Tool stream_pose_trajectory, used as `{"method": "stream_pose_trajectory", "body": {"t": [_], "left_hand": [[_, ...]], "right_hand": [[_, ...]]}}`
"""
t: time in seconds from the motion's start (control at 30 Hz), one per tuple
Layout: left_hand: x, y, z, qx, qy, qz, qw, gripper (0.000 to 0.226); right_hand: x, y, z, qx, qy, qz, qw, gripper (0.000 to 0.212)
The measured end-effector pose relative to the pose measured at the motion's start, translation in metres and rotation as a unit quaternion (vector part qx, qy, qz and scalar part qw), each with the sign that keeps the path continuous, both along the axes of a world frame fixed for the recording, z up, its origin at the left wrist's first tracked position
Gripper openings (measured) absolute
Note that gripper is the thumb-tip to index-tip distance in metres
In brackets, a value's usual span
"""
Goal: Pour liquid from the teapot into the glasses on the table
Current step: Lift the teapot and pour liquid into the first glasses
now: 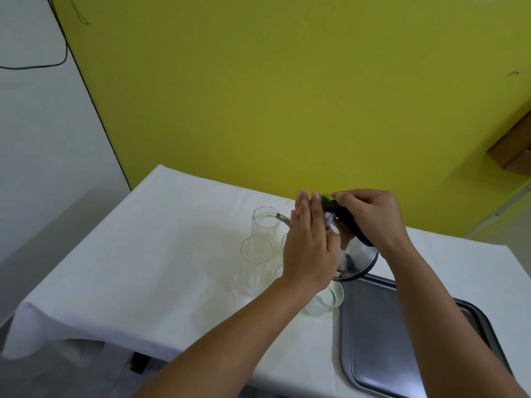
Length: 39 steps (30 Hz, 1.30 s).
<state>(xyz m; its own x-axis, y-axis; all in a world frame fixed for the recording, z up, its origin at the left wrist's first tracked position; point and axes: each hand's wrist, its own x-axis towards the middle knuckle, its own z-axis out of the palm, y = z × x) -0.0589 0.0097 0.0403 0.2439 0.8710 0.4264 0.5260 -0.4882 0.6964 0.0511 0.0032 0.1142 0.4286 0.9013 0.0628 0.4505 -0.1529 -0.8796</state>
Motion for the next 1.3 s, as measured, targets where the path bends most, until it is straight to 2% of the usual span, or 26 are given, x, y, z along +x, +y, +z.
{"method": "stream_pose_trajectory", "body": {"t": [0.23,0.4,0.6,0.87,1.3], "left_hand": [[0.003,-0.001,-0.002,-0.009,0.002,-0.002,1.000,0.066],[0.004,0.000,-0.003,-0.017,-0.004,-0.005,1.000,0.066],[0.006,0.003,-0.006,-0.015,-0.003,-0.004,1.000,0.066],[0.007,0.003,-0.006,-0.021,-0.003,-0.002,1.000,0.067],[0.006,0.004,-0.008,-0.026,-0.003,-0.003,1.000,0.068]], "right_hand": [[0.002,0.001,0.001,0.004,-0.010,0.002,1.000,0.014],[0.002,0.001,0.003,0.000,-0.025,0.002,1.000,0.023],[0.001,0.001,0.008,-0.007,-0.041,0.008,0.999,0.019],[-0.001,0.002,0.013,-0.002,-0.069,0.020,0.997,0.032],[-0.003,0.004,0.016,-0.021,-0.090,0.015,0.996,0.018]]}}
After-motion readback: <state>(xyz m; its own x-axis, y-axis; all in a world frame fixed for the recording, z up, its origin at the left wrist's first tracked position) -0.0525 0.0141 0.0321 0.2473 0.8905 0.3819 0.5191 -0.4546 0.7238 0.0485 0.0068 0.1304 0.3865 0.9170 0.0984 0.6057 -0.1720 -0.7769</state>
